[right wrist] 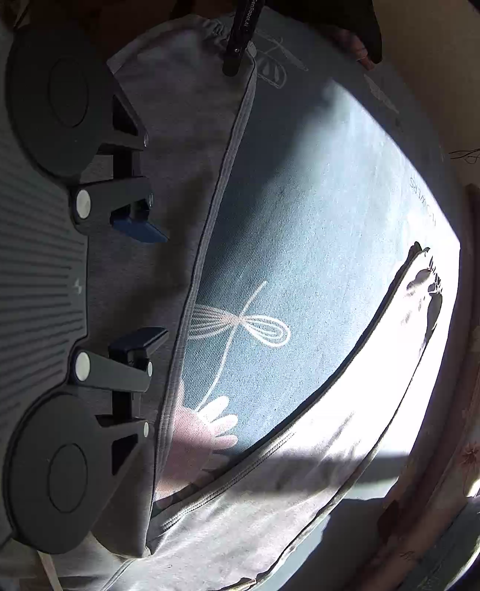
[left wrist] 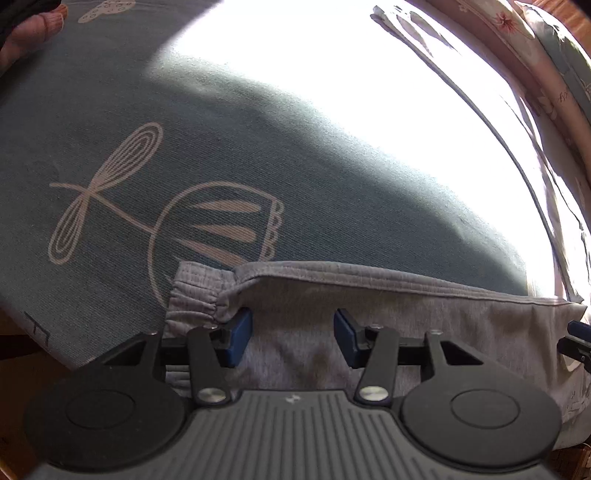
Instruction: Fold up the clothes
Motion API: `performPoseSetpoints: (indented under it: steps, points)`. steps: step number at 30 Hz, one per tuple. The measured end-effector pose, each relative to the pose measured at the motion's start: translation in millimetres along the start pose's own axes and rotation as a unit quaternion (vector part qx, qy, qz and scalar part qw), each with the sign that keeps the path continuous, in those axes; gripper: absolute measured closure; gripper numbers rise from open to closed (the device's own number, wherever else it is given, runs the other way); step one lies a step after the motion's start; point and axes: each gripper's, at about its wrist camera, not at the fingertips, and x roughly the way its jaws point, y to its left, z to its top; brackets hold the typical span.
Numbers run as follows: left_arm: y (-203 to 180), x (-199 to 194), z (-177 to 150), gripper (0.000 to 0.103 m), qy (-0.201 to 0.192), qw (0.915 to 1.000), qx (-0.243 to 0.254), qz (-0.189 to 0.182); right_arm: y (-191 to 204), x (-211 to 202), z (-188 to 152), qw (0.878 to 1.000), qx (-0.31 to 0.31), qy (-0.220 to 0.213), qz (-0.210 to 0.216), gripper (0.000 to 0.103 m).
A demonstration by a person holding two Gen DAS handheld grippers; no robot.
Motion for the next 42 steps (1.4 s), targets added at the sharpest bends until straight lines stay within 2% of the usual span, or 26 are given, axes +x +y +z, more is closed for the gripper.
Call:
performPoseSetpoints:
  steps: [3, 6, 9, 12, 14, 16, 17, 18, 19, 20, 21, 22, 24, 25, 28, 31, 35, 38, 40, 42]
  points:
    - [2.7, -8.5, 1.0, 0.054, 0.008, 0.9999, -0.008, 0.003, 5.5, 1.2, -2.2, 1.0, -0.002, 0.007, 0.003, 0.047]
    - [-18.0, -19.5, 1.2, 0.054, 0.013, 0.9996, 0.024, 0.005, 5.6, 2.5, -6.7, 1.0, 0.003, 0.015, 0.001, 0.047]
    - [-46.8, -22.1, 1.2, 0.049, 0.017, 0.9976, 0.046, -0.049, 0.3, 4.9, -9.7, 1.0, 0.012, 0.017, -0.005, 0.047]
    - [-86.0, -7.3, -2.4, 0.048, 0.037, 0.9889, 0.084, -0.117, -13.1, 16.3, -10.1, 0.999, 0.029, 0.022, -0.039, 0.047]
    - [-106.1, 8.2, -7.0, 0.047, 0.048, 0.9854, 0.104, -0.126, -21.9, 26.3, -8.6, 0.998, 0.047, 0.019, -0.043, 0.047]
    - [-113.4, 23.1, -8.8, 0.047, 0.059, 0.9871, 0.105, -0.106, -26.0, 37.8, -5.4, 0.997, 0.066, 0.018, -0.036, 0.047]
    - [-110.7, 29.7, -10.6, 0.047, 0.065, 0.9901, 0.096, -0.079, -28.1, 43.5, -3.8, 0.996, 0.075, 0.017, -0.032, 0.047]
    - [-108.5, 29.2, -12.9, 0.052, 0.065, 0.9913, 0.092, -0.068, -30.2, 49.2, -2.2, 0.996, 0.084, 0.017, -0.029, 0.047]
    - [-106.7, 27.1, -15.2, 0.051, 0.064, 0.9921, 0.089, -0.061, -32.2, 54.9, -0.5, 0.995, 0.094, 0.016, -0.026, 0.045]
    - [-104.9, 24.9, -17.5, 0.049, 0.063, 0.9928, 0.086, -0.054, -34.3, 60.6, 1.1, 0.994, 0.103, 0.016, -0.022, 0.038]
    - [-101.9, 22.4, -16.0, 0.05, 0.066, 0.9935, 0.088, -0.029, -31.6, 63.6, 3.7, 0.994, 0.104, 0.014, -0.012, 0.033]
    - [-102.8, 19.5, -15.1, 0.052, 0.066, 0.9933, 0.095, -0.008, -27.5, 62.9, 5.3, 0.995, 0.1, 0.013, 0.001, 0.032]
    - [-109.2, 10.1, -14.2, 0.053, 0.056, 0.992, 0.113, 0.0, -19.6, 59.3, 7.2, 0.996, 0.088, 0.01, 0.028, 0.032]
    - [-116.6, 4.8, -12.3, 0.053, 0.052, 0.9908, 0.124, -0.009, -18.6, 55.7, 6.3, 0.995, 0.086, 0.009, 0.043, 0.032]
    - [-145.9, -1.3, -5.9, 0.052, 0.044, 0.988, 0.141, -0.045, -26.2, 37.8, -4.2, 0.995, 0.086, 0.007, 0.053, 0.033]
    - [-194.1, 9.8, 4.8, 0.047, 0.046, 0.9812, 0.148, -0.115, -45.4, 18.6, -17.7, 0.996, 0.077, 0.003, 0.037, 0.033]
    - [-264.6, 46.2, 18.0, 0.046, 0.077, 0.9664, 0.13, -0.208, -88.1, -5.9, -41.4, 0.997, 0.072, -0.004, -0.01, 0.032]
    - [-314.8, 71.3, 16.1, 0.046, 0.108, 0.9506, 0.113, -0.268, -118.6, -17.2, -55.0, 0.996, 0.082, -0.008, -0.04, 0.032]
    - [-344.9, 90.4, 11.7, 0.043, 0.123, 0.9419, 0.106, -0.294, -138.6, -23.2, -63.8, 0.994, 0.096, -0.014, -0.057, 0.032]
    - [-374.2, 112.9, 5.1, 0.043, 0.14, 0.9375, 0.091, -0.305, -158.5, -27.6, -71.9, 0.99, 0.122, -0.022, -0.064, 0.032]
